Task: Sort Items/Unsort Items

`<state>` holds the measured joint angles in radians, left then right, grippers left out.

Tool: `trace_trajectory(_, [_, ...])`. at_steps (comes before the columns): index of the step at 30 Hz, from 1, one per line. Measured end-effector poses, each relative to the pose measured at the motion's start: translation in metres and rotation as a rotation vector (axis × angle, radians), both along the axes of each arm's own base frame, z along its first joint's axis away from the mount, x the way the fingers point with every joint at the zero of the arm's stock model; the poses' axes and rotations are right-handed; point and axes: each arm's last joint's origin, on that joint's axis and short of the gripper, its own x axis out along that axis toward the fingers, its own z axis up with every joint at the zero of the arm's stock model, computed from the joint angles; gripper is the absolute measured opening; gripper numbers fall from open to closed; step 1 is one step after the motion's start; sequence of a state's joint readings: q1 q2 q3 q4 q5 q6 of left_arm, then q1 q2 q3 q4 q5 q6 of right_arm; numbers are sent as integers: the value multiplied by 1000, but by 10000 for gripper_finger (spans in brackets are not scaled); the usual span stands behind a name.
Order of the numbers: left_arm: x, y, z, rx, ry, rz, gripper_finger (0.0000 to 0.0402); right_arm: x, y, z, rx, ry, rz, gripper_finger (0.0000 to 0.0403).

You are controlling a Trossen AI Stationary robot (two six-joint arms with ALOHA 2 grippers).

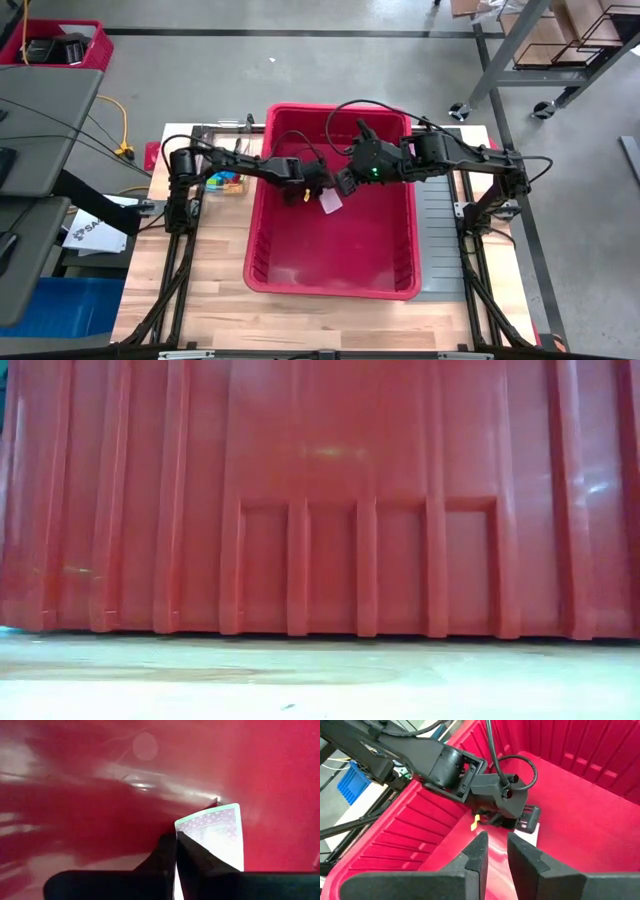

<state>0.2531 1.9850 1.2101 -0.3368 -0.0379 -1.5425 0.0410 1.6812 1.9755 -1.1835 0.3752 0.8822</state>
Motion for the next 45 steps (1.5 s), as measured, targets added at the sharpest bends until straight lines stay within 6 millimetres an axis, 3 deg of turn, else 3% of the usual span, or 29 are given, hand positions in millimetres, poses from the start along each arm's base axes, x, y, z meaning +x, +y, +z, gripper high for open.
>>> trace_trajectory(5, [0,5,24,80,-95,-76,1,0,0,0,-7,1,-5,62])
trace_trajectory(13, [-28,21,111,310,-257,-175,0,1,0,1,-13,-8,-2,62])
trace_trajectory(18, [-87,19,178,496,-213,-174,0,2,0,2,-12,-25,-1,62])
trace_trajectory(22, [-143,2,231,683,-241,-148,0,1,0,2,-15,-27,0,62])
trace_trajectory(26, [-196,-19,266,829,-281,-102,0,2,-1,3,-13,-38,-6,62])
trace_trajectory(30, [-244,-27,259,866,12,27,0,4,-4,5,-9,-63,-18,62])
trace_trajectory(34, [-270,-27,239,759,339,-24,0,5,-5,6,-9,-86,-24,62])
trace_trajectory(39, [-271,-14,216,727,607,-95,0,6,-5,7,-1,-102,-33,62])
trace_trajectory(42, [-261,3,187,711,570,-188,0,6,-5,7,5,-108,-41,62])
trace_trajectory(45, [-256,17,143,625,516,-212,0,6,-4,7,13,-110,-46,62])
